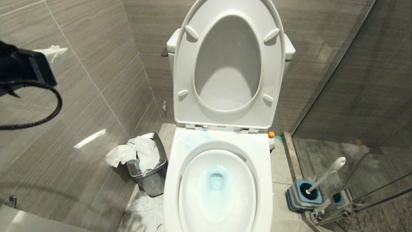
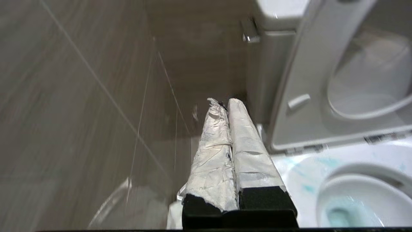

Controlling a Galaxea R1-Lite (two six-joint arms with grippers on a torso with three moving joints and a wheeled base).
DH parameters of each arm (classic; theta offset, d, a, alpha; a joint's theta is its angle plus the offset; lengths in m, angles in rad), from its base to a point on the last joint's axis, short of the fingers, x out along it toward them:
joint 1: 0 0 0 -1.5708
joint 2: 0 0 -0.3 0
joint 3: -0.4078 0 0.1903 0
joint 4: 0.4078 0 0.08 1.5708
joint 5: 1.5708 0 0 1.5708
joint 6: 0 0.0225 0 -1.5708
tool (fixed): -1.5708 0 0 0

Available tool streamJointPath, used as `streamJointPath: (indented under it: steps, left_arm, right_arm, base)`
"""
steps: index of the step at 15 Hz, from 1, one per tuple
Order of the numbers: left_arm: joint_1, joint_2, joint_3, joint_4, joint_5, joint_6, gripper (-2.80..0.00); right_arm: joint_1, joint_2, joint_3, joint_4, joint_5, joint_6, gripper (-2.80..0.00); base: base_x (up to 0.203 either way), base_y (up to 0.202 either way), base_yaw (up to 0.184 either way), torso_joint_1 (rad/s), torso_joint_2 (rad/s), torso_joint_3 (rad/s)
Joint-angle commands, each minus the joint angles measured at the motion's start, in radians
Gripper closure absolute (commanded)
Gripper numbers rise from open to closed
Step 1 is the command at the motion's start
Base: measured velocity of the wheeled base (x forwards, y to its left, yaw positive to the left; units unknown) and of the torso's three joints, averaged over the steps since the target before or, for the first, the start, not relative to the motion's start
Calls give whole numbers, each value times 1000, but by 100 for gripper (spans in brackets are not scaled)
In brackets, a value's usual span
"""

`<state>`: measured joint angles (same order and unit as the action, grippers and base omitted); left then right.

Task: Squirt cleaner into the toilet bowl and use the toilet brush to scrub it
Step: Flush the toilet

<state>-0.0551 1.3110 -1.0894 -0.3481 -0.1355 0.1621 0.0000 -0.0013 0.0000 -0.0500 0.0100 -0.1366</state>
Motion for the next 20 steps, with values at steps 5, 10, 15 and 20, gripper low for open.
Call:
streamJointPath:
  steps: [5, 10, 15, 20]
  left_arm:
    - [-39, 423, -413, -35, 4, -2, 0]
    - [-83, 657, -754, -33, 123, 1, 0]
    - [-152, 768, -871, -36, 212, 4, 0]
    - [-169, 787, -871, -108, 253, 10, 0]
  right_arm:
    - [0, 1, 0, -1, 1, -1, 0]
    - [0, 1, 0, -1, 1, -1, 0]
    - [0, 1, 0, -1, 1, 0, 0]
    - [0, 1, 0, -1, 1, -1, 0]
  base:
    - [0, 0, 0, 0, 0, 0]
    - [0, 0, 0, 0, 0, 0]
    - [0, 0, 0, 0, 0, 0]
    - [0, 0, 0, 0, 0, 0]
